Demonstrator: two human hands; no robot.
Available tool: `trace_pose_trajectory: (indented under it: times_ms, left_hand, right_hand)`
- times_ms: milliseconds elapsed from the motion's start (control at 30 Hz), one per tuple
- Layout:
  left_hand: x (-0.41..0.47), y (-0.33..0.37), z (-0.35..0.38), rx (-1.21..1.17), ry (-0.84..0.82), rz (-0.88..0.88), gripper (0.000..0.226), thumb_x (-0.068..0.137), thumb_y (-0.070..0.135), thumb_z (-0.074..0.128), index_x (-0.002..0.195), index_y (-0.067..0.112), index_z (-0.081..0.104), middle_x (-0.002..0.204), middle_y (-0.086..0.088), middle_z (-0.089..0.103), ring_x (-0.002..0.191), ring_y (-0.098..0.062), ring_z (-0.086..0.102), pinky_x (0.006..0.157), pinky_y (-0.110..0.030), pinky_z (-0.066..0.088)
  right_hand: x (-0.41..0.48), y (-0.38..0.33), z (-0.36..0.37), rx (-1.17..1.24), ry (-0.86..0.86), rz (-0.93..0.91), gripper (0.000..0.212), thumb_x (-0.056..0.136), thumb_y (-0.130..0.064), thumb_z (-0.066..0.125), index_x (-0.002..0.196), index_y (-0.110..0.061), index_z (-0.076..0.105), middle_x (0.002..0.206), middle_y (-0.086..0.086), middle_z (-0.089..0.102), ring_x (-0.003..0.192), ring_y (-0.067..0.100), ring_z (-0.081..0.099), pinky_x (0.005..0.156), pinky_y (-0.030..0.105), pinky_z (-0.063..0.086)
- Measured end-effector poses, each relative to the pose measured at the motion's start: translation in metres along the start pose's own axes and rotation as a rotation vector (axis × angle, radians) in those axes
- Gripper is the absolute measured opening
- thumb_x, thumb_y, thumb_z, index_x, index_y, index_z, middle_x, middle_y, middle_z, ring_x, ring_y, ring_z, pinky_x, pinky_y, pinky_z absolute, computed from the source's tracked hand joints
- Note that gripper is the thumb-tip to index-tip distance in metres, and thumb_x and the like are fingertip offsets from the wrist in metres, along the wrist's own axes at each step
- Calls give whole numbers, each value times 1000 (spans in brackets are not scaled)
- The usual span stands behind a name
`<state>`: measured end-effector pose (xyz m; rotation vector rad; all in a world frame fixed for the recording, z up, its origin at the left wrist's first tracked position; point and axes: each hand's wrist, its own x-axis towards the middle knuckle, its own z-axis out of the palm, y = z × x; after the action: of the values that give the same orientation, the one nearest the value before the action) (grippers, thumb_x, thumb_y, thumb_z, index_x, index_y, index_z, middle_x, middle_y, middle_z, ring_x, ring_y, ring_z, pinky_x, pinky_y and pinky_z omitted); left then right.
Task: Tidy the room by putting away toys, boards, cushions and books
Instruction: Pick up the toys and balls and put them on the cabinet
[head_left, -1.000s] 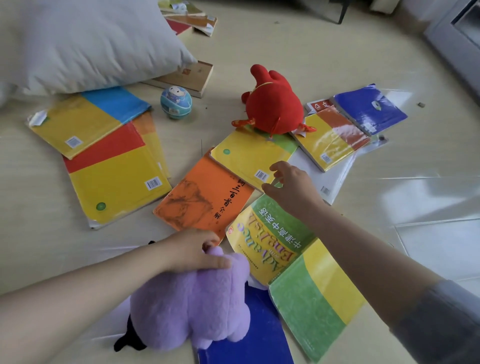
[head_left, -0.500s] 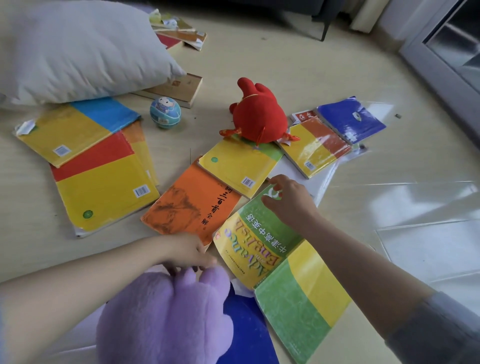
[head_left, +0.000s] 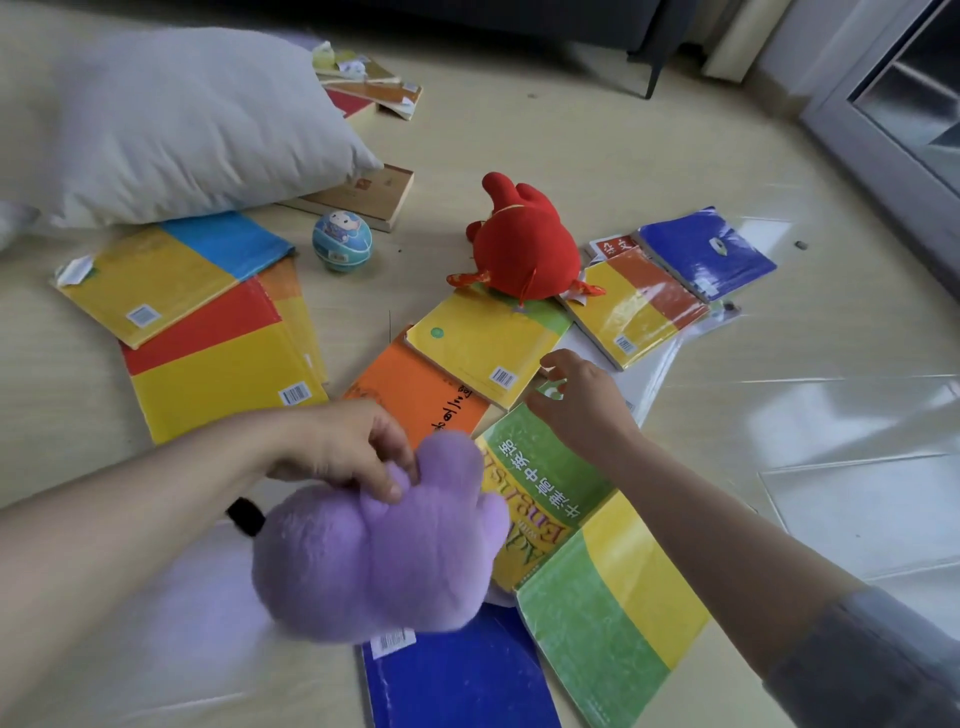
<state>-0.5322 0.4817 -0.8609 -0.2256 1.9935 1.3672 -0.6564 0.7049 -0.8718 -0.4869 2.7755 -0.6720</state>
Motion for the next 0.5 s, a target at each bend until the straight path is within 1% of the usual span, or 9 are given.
trace_pose_trajectory:
  times_ms: [67, 133, 167, 200, 267, 333, 367, 433, 500]
  left_hand:
    - [-4, 23, -17, -26, 98, 70, 18, 70, -3, 76, 82, 10, 74, 72, 0, 68, 68, -10, 60, 60, -18, 49]
    - [-4, 41, -31, -66, 223, 109, 17, 74, -7, 73, 84, 7, 73, 73, -2, 69, 69, -9, 61, 59, -15, 51]
    - [-3, 46, -35, -99, 283, 119, 17, 73, -6, 75, 83, 8, 74, 75, -3, 70, 71, -10, 62, 62, -15, 52]
    - [0, 48, -40, -137, 338, 122, 16, 68, -1, 78, 79, 10, 75, 77, -5, 71, 75, -11, 63, 68, -19, 53]
    - [6, 49, -48, -230, 422, 111, 14, 62, 5, 78, 74, 11, 76, 83, -11, 73, 82, -17, 64, 84, -31, 53]
    - [14, 47, -54, -330, 480, 70, 11, 67, 1, 76, 74, 9, 75, 87, -17, 71, 85, -22, 63, 94, -41, 49]
    - [19, 44, -56, -373, 502, 52, 11, 72, -2, 74, 77, 8, 74, 89, -19, 70, 86, -24, 62, 95, -43, 48]
    - [31, 38, -65, -437, 541, 22, 13, 80, -7, 66, 83, 4, 70, 89, -21, 68, 87, -25, 61, 94, -41, 48]
    - [40, 31, -71, -508, 565, 4, 13, 81, -8, 63, 84, 4, 69, 88, -18, 67, 88, -25, 60, 90, -37, 48]
  right_hand:
    - [7, -2, -5, 43, 25, 27, 48, 89, -28, 63, 133, -13, 50, 123, 8, 59, 104, 23, 58, 81, 32, 47]
    - [20, -6, -11, 73, 68, 46, 50, 89, -29, 64, 133, -12, 50, 127, 8, 57, 101, 23, 59, 81, 32, 47]
    - [26, -7, -13, 79, 90, 54, 51, 89, -30, 64, 134, -12, 49, 129, 8, 56, 101, 24, 58, 80, 31, 45]
    - [34, -9, -14, 80, 118, 54, 53, 88, -30, 64, 135, -11, 48, 131, 9, 55, 106, 25, 57, 81, 31, 44]
    - [55, -13, -14, 57, 161, 38, 55, 87, -29, 65, 135, -11, 46, 133, 11, 51, 116, 27, 52, 85, 31, 42]
    - [78, -17, -11, 10, 173, 35, 57, 85, -30, 66, 133, -9, 44, 132, 13, 47, 117, 32, 50, 87, 35, 43]
    - [90, -19, -10, -15, 173, 42, 59, 84, -31, 68, 132, -9, 42, 131, 14, 45, 116, 34, 49, 88, 37, 44]
    - [121, -22, -5, -64, 175, 67, 69, 79, -32, 71, 135, -10, 38, 135, 16, 39, 118, 40, 47, 92, 43, 46]
    - [148, -24, 0, -127, 168, 84, 82, 76, -36, 73, 142, -15, 30, 144, 17, 30, 127, 44, 37, 99, 50, 43]
